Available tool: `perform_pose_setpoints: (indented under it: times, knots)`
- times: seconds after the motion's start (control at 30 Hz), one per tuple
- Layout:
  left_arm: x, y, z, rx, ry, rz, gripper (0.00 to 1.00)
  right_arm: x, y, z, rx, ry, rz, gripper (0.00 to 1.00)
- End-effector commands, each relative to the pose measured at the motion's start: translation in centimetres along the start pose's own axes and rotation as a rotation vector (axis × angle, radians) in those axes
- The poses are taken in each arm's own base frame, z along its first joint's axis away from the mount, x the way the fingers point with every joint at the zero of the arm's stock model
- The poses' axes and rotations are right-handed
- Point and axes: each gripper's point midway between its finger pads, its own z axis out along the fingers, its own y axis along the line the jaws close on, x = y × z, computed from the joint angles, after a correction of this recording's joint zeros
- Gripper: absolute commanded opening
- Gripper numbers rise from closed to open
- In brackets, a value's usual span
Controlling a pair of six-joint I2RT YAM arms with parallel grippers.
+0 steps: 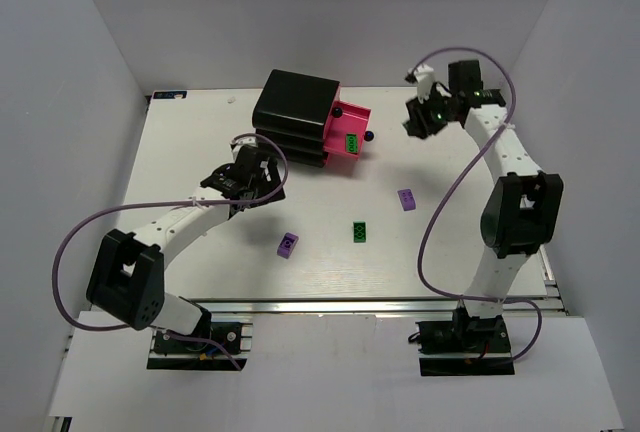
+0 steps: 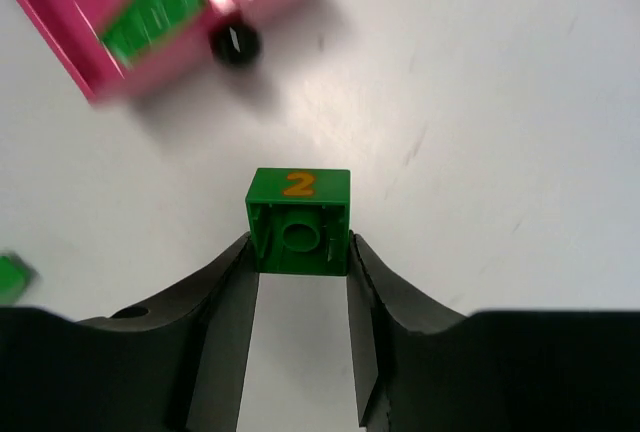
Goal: Sort the legos into containers by color
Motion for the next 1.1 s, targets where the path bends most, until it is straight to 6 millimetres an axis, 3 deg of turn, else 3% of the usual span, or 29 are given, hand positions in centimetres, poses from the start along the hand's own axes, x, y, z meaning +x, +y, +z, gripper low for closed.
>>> perform_pose_setpoints:
  times: [0.0, 0.03, 0.13, 0.23, 0.4, 0.47, 0.53, 0.63, 0.73, 0.87, 1.0, 1.07]
  knots:
    - [0.3, 1.7, 0.6, -0.056, 0.005, -0.011, 0.89, -5.7, 2.7, 2.2, -0.13, -0.123, -0.061, 0.14]
    - [0.1, 2.0, 0.7, -0.059, -0.001, -0.019, 0.89, -7.6, 2.6, 2.9, -0.134, -0.153, -0.066, 0.14]
    - [0.2, 1.9, 1.0, -0.055, 0.002, -0.022, 0.9, -10.8, 3.6, 5.1, -0.157, -0.197, -0.104, 0.18]
    - [-0.6, 1.7, 1.3, -0.042, -0.026, -0.034, 0.91, -12.1, 4.1, 7.5, -0.159, -0.204, -0.132, 0.22]
    - [-1.1, 1.4, 2.0, -0.03, -0.032, -0.017, 0.91, -12.0, 4.7, 10.0, -0.141, -0.199, -0.154, 0.3]
    - [-1.7, 1.3, 2.3, -0.021, -0.039, -0.013, 0.92, -11.4, 3.9, 10.3, -0.123, -0.189, -0.148, 0.36]
    - [-1.9, 1.3, 2.8, -0.02, -0.037, -0.009, 0.92, -11.5, 5.2, 11.0, -0.139, -0.186, -0.169, 0.51]
    - [-2.2, 0.7, 3.5, -0.004, -0.037, 0.012, 0.91, -11.7, 5.4, 11.0, -0.135, -0.189, -0.177, 0.66]
    - [-2.5, 1.0, 4.8, -0.014, -0.023, 0.014, 0.91, -12.1, 5.6, 10.4, -0.136, -0.201, -0.179, 0.72]
    - [-2.6, 1.1, 6.5, -0.029, -0.007, 0.03, 0.9, -12.9, 5.7, 8.9, -0.13, -0.225, -0.166, 0.72]
    - [-3.3, 1.6, 8.0, -0.058, 0.007, 0.05, 0.85, -13.5, 5.2, 5.7, -0.09, -0.255, -0.141, 0.72]
    - [-3.1, 1.7, 8.5, -0.064, 0.019, 0.063, 0.83, -12.0, 5.1, 5.3, -0.093, -0.236, -0.106, 0.72]
